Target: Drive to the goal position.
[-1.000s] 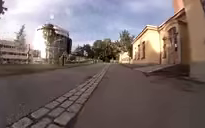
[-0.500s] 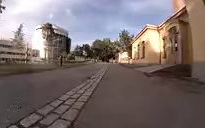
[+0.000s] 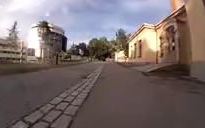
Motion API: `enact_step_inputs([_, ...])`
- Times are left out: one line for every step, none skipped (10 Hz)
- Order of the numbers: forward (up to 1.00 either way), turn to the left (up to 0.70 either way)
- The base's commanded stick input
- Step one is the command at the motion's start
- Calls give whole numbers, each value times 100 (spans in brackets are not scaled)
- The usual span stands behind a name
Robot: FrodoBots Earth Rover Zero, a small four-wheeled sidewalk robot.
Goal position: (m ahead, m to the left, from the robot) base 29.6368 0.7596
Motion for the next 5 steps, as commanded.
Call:
enact_step_inputs([45,0])
enact_step_inputs([45,0])
enact_step_inputs([45,0])
enact_step_inputs([45,0])
enact_step_inputs([45,0])
